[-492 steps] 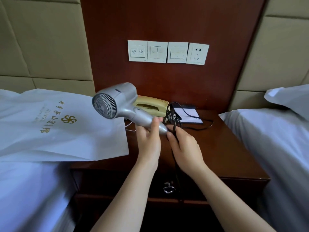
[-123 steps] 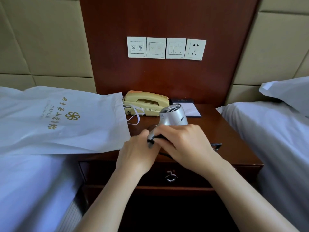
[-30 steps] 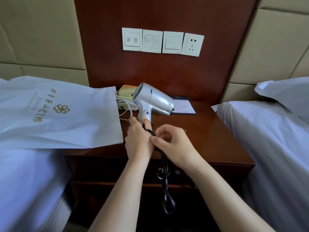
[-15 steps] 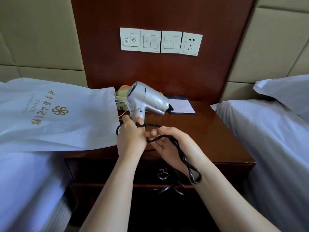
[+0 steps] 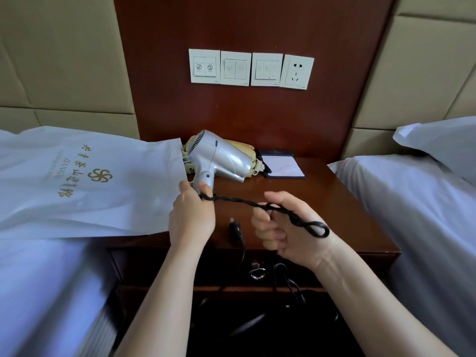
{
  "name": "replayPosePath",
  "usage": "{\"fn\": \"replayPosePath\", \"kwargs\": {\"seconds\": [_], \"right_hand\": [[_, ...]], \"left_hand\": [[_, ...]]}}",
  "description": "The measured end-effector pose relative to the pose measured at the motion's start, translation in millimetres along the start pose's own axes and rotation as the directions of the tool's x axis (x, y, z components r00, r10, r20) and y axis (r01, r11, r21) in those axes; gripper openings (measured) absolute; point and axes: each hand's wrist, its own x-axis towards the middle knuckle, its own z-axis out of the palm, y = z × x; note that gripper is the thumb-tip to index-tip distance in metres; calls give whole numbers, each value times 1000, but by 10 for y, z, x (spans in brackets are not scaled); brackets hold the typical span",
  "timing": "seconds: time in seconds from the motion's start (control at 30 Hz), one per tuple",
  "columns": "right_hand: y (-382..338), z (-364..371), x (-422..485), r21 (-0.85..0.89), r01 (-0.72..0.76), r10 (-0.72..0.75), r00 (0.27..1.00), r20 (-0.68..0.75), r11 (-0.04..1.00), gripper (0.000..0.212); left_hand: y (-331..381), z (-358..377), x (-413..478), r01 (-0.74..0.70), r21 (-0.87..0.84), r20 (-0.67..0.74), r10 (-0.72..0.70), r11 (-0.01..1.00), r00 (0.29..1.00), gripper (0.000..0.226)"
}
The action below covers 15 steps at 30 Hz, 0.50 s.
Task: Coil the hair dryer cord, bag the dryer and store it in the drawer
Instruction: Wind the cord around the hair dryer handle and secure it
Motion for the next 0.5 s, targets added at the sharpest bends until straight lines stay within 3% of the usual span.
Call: {"fn": "replayPosePath", "kwargs": {"seconds": [0.13, 0.27, 0.4, 0.5], "right_hand": [[-55, -6, -20, 10, 23, -21, 985, -171, 1000, 60], [-95, -88, -74, 15, 121, -109, 936, -335, 993, 53], [-58, -219, -55, -251, 230, -326, 816, -476, 940, 49], [-132, -371, -96, -532, 205, -513, 673, -533, 822, 49]], "left_hand": [[-72, -59, 66, 28, -18, -18, -28, 999, 999, 22], [-184, -104, 167, 113, -85, -18, -115, 990, 993, 25], [-219, -169, 191, 187, -128, 31, -184, 974, 982, 31], [-239, -219, 198, 219, -214, 65, -210, 952, 975, 37]]}}
